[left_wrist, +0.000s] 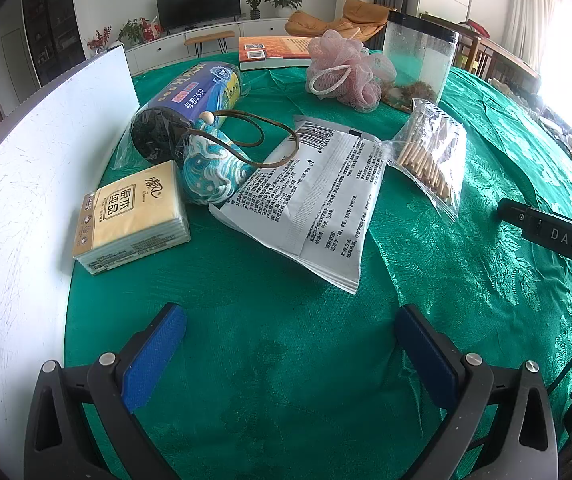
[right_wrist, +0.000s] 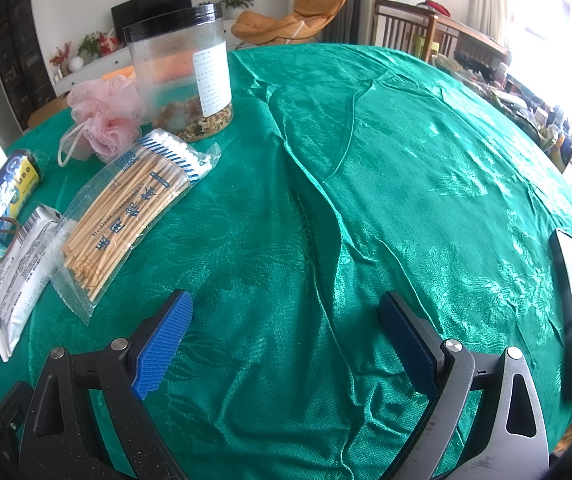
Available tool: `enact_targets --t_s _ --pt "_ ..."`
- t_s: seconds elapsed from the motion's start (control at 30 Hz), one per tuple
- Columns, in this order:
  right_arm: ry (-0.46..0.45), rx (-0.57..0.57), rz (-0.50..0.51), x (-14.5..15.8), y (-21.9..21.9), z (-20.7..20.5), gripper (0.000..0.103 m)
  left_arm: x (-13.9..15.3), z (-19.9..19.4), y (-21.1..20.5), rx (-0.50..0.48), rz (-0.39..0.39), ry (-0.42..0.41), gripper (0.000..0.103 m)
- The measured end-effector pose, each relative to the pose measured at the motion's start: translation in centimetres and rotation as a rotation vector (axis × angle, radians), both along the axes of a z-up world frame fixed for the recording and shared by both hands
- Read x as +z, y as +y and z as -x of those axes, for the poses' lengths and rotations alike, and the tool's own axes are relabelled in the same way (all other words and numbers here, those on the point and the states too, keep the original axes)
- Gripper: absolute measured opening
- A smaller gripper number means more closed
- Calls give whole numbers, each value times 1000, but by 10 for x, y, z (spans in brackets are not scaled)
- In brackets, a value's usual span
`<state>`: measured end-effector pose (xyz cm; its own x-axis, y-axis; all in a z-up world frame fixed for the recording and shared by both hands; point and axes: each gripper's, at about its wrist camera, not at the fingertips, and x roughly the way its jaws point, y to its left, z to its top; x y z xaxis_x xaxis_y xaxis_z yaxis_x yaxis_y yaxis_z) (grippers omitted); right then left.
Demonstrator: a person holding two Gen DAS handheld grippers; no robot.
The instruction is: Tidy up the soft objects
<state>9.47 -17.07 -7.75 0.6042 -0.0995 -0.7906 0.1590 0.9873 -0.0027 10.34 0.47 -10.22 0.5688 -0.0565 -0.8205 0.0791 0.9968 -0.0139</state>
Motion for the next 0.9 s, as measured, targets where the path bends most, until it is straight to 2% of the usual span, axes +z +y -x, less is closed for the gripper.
enact_targets --t_s 0.23,0.43,0.9 --pt "0 0 0 0 0 0 96 1 -3 7 -73 -11 59 103" --pt "0 0 0 0 0 0 96 0 4 13 -65 -3 3 103" --pt "0 0 0 0 0 0 96 0 4 13 -53 -1 -11 103"
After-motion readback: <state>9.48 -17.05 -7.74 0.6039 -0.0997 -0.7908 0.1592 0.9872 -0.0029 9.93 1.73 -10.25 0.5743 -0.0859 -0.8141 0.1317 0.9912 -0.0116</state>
